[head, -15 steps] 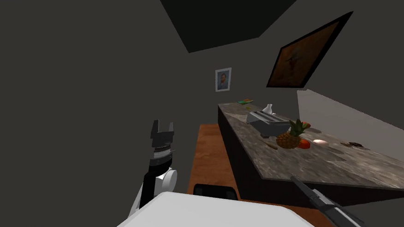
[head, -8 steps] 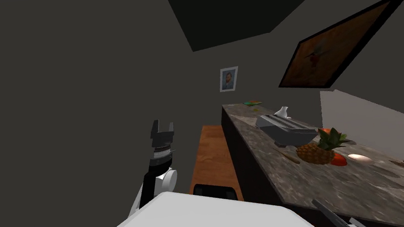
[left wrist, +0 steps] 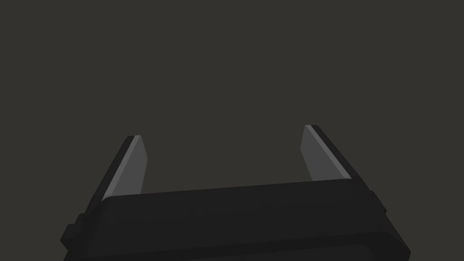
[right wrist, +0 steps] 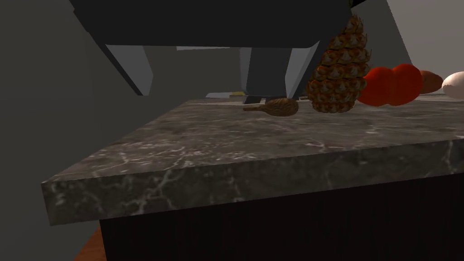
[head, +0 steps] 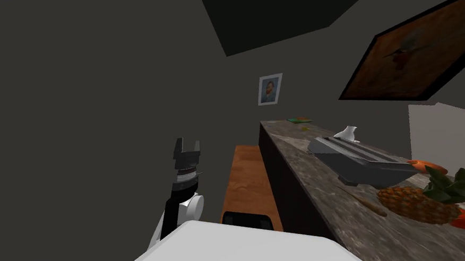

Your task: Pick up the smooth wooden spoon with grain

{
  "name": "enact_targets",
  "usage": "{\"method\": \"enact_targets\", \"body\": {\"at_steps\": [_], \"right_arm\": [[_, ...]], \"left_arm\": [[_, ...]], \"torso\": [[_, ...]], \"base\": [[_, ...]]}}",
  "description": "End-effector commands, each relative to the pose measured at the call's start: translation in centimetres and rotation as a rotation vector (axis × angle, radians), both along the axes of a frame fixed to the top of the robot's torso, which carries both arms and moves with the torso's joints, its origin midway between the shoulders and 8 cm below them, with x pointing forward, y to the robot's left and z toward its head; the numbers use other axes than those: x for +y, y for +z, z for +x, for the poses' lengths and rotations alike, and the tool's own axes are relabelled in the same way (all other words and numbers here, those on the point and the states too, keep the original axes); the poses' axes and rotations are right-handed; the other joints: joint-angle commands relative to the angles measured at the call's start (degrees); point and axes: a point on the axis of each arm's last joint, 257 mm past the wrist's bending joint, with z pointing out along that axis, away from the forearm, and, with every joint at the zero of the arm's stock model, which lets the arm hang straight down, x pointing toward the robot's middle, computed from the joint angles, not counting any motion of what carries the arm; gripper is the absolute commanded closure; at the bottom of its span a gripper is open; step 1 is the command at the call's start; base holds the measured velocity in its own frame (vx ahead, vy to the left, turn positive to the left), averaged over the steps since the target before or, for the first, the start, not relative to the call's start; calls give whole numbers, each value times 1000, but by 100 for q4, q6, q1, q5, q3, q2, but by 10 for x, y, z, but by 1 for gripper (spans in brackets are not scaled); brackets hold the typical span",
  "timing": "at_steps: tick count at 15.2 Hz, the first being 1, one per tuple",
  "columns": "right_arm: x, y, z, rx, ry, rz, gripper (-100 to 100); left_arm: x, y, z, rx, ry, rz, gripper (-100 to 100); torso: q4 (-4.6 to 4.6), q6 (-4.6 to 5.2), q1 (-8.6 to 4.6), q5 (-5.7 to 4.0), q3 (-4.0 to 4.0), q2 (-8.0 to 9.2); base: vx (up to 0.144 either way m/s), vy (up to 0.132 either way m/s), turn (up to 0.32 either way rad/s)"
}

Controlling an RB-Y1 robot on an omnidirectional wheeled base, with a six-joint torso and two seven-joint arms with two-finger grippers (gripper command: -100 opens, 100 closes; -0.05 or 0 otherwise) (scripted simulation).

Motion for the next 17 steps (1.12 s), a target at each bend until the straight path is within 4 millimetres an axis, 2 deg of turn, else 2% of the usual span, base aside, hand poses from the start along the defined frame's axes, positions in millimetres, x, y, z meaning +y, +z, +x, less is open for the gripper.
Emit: {"method": "enact_targets", "body": {"at_steps": [1, 2, 4, 5, 7, 8, 9, 10, 11, 12, 14, 15, 16, 17], "right_arm": [[-4, -3, -8, 31, 19, -32, -100], [-13, -7, -30, 97, 34, -67, -100], [-13, -7, -30, 99, 45, -80, -100], [-21, -9, -51, 165, 64, -114, -100], [-21, -9, -51, 167, 73, -123, -100], [-29, -11, -72, 231, 94, -156, -100], [-29, -11, -72, 233, 102, -163, -100], [-36, -12, -92, 292, 118, -186, -100], [-36, -12, -93, 297, 131, -199, -100], [-41, -12, -112, 356, 149, -219, -100], [-41, -12, -112, 360, 162, -231, -100], [-46, -12, -132, 419, 189, -255, -100], [-46, -12, -132, 420, 193, -259, -100], [-51, -12, -150, 475, 215, -275, -100]], "left_arm": [[0, 0, 0, 0, 0, 0, 0], [0, 0, 0, 0, 0, 0, 0], [0, 0, 0, 0, 0, 0, 0], [0, 0, 0, 0, 0, 0, 0], [0, 0, 0, 0, 0, 0, 0], [0, 0, 0, 0, 0, 0, 0], [0, 0, 0, 0, 0, 0, 0], [0, 0, 0, 0, 0, 0, 0], [0, 0, 0, 0, 0, 0, 0], [0, 0, 0, 0, 0, 0, 0], [0, 0, 0, 0, 0, 0, 0], [0, 0, 0, 0, 0, 0, 0], [0, 0, 0, 0, 0, 0, 0], [0, 0, 0, 0, 0, 0, 0]], "torso": [[0, 0, 0, 0, 0, 0], [0, 1, -3, -1, 2, 4], [0, 1, -7, -1, 0, 1], [1, 1, -7, -2, 4, 9], [1, 0, -4, -1, 3, 6], [3, 1, -7, -2, 8, 16], [4, 1, -9, -2, 10, 17], [3, 0, -10, -2, 8, 14], [1, -1, -15, -3, 3, 4], [-1, 0, -16, -4, -2, -2], [-4, -1, -15, -4, -10, -16], [-2, 1, -11, -3, -4, -4], [0, 0, -9, -2, 0, 3], [1, 1, -9, -2, 3, 7]], "base": [[145, -1, 28], [158, -3, 82], [146, -5, 69], [149, 10, 95], [127, -6, 73], [118, -14, 80], [141, -19, 99], [179, -36, 139], [187, -31, 103], [215, -21, 120], [172, -22, 60], [135, -13, 85], [134, -19, 84], [159, -28, 104]]}}
